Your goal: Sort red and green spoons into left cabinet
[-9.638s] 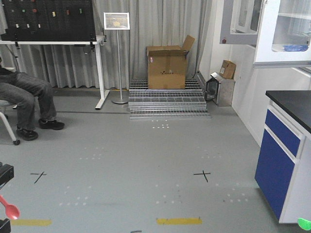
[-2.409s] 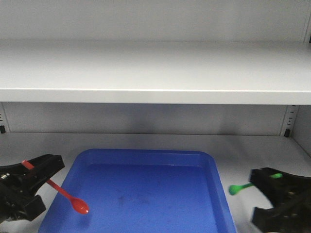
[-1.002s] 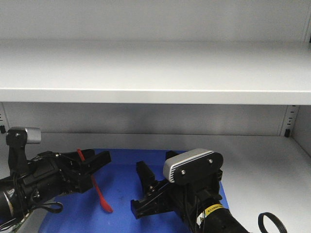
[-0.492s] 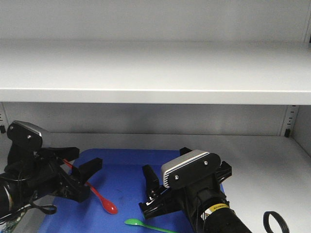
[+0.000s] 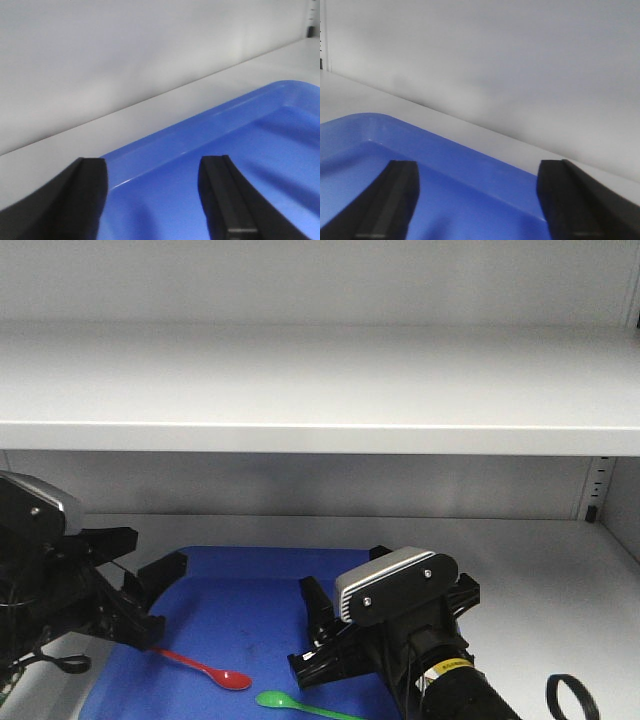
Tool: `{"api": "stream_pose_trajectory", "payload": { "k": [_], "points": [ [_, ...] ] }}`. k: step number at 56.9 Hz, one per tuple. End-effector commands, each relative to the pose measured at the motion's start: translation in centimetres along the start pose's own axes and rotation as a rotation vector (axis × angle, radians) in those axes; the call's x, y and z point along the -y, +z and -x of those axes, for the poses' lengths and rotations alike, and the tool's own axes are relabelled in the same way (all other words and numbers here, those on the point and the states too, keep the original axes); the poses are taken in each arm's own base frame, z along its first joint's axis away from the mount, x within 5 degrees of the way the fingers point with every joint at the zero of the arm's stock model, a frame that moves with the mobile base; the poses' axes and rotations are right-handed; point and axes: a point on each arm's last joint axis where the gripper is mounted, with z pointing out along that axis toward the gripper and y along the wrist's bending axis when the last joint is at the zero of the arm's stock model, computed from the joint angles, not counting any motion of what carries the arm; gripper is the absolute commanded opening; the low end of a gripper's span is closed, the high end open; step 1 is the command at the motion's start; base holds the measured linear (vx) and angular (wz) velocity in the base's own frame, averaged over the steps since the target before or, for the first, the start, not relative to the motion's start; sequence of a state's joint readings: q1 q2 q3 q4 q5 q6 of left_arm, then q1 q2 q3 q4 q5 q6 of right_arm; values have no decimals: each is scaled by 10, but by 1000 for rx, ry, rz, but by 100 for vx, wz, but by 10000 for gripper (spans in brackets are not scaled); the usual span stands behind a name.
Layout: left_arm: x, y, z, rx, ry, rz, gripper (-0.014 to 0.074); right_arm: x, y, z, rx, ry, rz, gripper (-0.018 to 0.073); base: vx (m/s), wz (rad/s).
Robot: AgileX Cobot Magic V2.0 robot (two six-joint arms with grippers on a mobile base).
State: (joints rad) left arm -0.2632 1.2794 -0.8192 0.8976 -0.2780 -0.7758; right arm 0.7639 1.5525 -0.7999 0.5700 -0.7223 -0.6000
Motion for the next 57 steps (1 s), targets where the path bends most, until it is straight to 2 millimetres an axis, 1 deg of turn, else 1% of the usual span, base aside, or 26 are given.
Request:
{"api": "stream_pose_trajectory", "payload": {
  "k": [1, 5, 6, 13, 16, 20, 28, 32, 37, 45, 57],
  "points": [
    [2, -15, 26, 96, -23, 9, 391, 11, -9, 35, 112, 48, -47, 445, 0, 0],
    [0, -22, 28, 87, -21, 44, 277, 16, -15, 40, 65, 86, -57, 337, 0, 0],
    [-1, -24, 29, 85, -21, 53, 237, 17, -17, 40, 54, 92, -57, 314, 0, 0],
    [2, -38, 24, 87, -27, 63, -11, 21, -28, 44, -48, 105, -36, 71, 0, 0],
    [4, -45, 22, 95, -26, 56, -9, 22, -33, 46, -76, 89, -24, -16, 0, 0],
    [8, -55, 16, 105, -44, 42, -9, 25, -39, 49, -101, 92, -19, -11, 0, 0],
    [17, -79, 4, 141, -108, 10, -8, 33, -50, 57, -117, 157, -57, -7, 0, 0],
    [20, -89, 2, 157, -115, 9, -8, 36, -53, 59, -119, 171, -67, -7, 0, 0],
    [21, -98, 3, 180, -108, 15, -7, 36, -54, 60, -125, 177, -69, -7, 0, 0],
    [21, -106, 7, 201, -109, 28, -7, 36, -54, 59, -132, 185, -70, -7, 0, 0],
    [21, -107, 7, 206, -108, 30, -7, 36, -54, 58, -132, 185, -70, -7, 0, 0]
  ]
}}
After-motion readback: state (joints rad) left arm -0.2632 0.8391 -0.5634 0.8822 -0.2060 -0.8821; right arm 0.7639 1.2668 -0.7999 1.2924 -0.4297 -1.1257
